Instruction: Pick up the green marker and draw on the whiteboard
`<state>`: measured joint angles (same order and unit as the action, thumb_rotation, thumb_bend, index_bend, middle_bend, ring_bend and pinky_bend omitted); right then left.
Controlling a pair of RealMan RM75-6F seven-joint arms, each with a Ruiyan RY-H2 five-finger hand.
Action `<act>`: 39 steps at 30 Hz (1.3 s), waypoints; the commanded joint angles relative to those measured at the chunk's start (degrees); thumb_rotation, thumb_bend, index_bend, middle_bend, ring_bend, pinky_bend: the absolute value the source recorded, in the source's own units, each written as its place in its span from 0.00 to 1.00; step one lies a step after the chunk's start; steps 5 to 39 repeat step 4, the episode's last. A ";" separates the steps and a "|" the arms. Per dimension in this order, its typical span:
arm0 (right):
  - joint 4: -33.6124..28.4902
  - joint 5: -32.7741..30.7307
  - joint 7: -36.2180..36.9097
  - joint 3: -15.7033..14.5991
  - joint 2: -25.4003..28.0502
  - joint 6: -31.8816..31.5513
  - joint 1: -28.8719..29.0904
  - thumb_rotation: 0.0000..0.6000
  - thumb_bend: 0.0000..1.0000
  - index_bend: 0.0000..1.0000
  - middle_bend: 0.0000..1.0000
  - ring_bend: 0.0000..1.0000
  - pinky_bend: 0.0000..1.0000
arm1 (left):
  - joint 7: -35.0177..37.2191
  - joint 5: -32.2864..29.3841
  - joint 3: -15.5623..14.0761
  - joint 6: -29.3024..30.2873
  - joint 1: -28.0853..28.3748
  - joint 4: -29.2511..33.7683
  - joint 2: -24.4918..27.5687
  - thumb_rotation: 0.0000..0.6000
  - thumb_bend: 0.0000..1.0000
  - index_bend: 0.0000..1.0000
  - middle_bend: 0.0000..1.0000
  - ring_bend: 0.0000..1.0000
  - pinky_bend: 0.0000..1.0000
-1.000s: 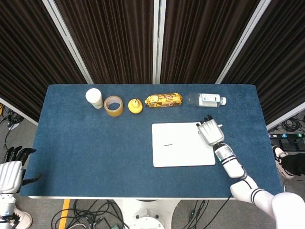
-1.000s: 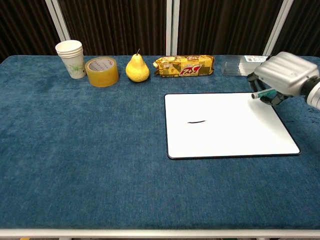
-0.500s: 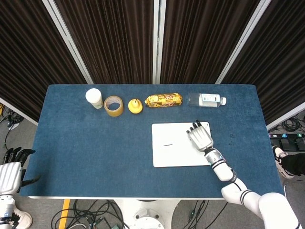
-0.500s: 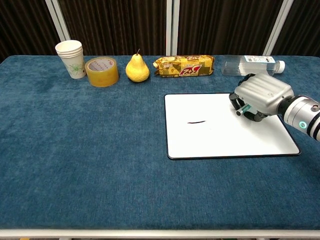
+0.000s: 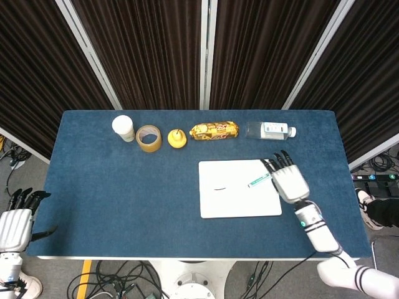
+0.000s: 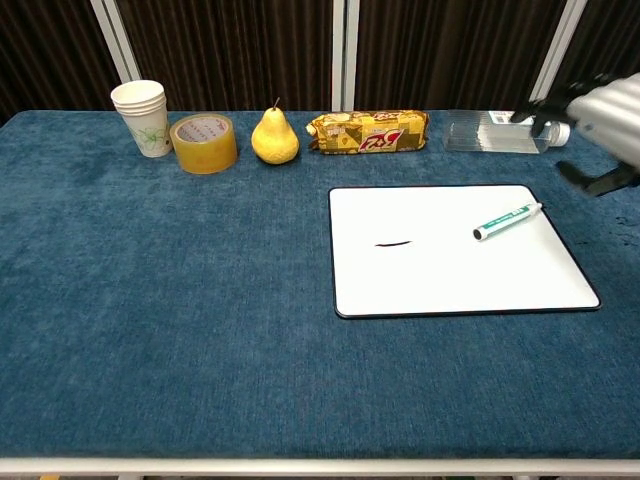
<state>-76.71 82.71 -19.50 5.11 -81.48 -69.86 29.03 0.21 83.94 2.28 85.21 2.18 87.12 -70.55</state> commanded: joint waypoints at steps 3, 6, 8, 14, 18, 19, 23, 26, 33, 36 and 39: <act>-14.69 1.16 7.63 -2.06 14.49 -13.66 -11.83 1.00 0.46 0.17 0.26 0.12 0.09 | -0.55 -0.14 0.04 0.11 0.00 0.65 0.16 1.00 0.00 0.25 0.21 0.09 0.07; -15.90 1.87 9.24 -2.78 15.77 -15.88 -13.71 1.00 0.46 0.17 0.25 0.12 0.09 | -0.82 -0.23 0.07 -0.01 0.09 0.77 0.09 1.00 0.00 0.25 0.21 0.09 0.07; -15.90 1.87 9.24 -2.78 15.77 -15.88 -13.71 1.00 0.46 0.17 0.25 0.12 0.09 | -0.82 -0.23 0.07 -0.01 0.09 0.77 0.09 1.00 0.00 0.25 0.21 0.09 0.07; -15.90 1.87 9.24 -2.78 15.77 -15.88 -13.71 1.00 0.46 0.17 0.25 0.12 0.09 | -0.82 -0.23 0.07 -0.01 0.09 0.77 0.09 1.00 0.00 0.25 0.21 0.09 0.07; -15.90 1.87 9.24 -2.78 15.77 -15.88 -13.71 1.00 0.46 0.17 0.25 0.12 0.09 | -0.82 -0.23 0.07 -0.01 0.09 0.77 0.09 1.00 0.00 0.25 0.21 0.09 0.07; -15.90 1.87 9.24 -2.78 15.77 -15.88 -13.71 1.00 0.46 0.17 0.25 0.12 0.09 | -0.82 -0.23 0.07 -0.01 0.09 0.77 0.09 1.00 0.00 0.25 0.21 0.09 0.07; -15.90 1.87 9.24 -2.78 15.77 -15.88 -13.71 1.00 0.46 0.17 0.25 0.12 0.09 | -0.82 -0.23 0.07 -0.01 0.09 0.77 0.09 1.00 0.00 0.25 0.21 0.09 0.07; -15.90 1.87 9.24 -2.78 15.77 -15.88 -13.71 1.00 0.46 0.17 0.25 0.12 0.09 | -0.82 -0.23 0.07 -0.01 0.09 0.77 0.09 1.00 0.00 0.25 0.21 0.09 0.07; -15.90 1.87 9.24 -2.78 15.77 -15.88 -13.71 1.00 0.46 0.17 0.25 0.12 0.09 | -0.82 -0.23 0.07 -0.01 0.09 0.77 0.09 1.00 0.00 0.25 0.21 0.09 0.07; -15.90 1.87 9.24 -2.78 15.77 -15.88 -13.71 1.00 0.46 0.17 0.25 0.12 0.09 | -0.82 -0.23 0.07 -0.01 0.09 0.77 0.09 1.00 0.00 0.25 0.21 0.09 0.07; -15.90 1.87 9.24 -2.78 15.77 -15.88 -13.71 1.00 0.46 0.17 0.25 0.12 0.09 | -0.82 -0.23 0.07 -0.01 0.09 0.77 0.09 1.00 0.00 0.25 0.21 0.09 0.07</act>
